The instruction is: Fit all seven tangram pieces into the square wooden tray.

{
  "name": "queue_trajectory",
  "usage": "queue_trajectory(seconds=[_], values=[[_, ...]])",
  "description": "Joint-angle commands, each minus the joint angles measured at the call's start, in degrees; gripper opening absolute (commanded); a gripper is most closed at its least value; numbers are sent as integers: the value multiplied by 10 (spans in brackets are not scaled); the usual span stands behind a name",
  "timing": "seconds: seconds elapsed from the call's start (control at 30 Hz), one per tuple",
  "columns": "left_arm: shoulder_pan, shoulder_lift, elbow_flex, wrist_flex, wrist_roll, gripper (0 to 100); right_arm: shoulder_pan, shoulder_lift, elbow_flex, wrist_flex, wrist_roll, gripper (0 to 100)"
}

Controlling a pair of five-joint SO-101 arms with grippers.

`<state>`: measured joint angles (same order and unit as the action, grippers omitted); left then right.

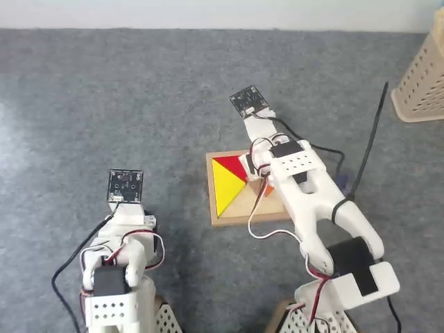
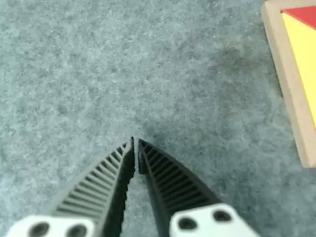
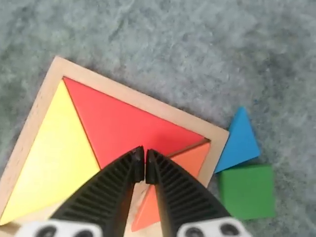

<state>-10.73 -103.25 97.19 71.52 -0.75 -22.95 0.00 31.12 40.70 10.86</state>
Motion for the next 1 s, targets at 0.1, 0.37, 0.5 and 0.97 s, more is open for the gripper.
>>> queue_trajectory(seconds=[0.1, 0.37, 0.5, 0.97], values=[[2, -9, -7, 1, 4, 12, -31, -34, 2, 31, 25, 7], [2, -9, -7, 1, 4, 12, -40, -60, 74, -29, 42, 7], [2, -9, -7, 1, 4, 12, -32, -59, 74, -30, 41, 7], [2, -9, -7, 1, 4, 12, -35, -182, 172, -36, 55, 7]])
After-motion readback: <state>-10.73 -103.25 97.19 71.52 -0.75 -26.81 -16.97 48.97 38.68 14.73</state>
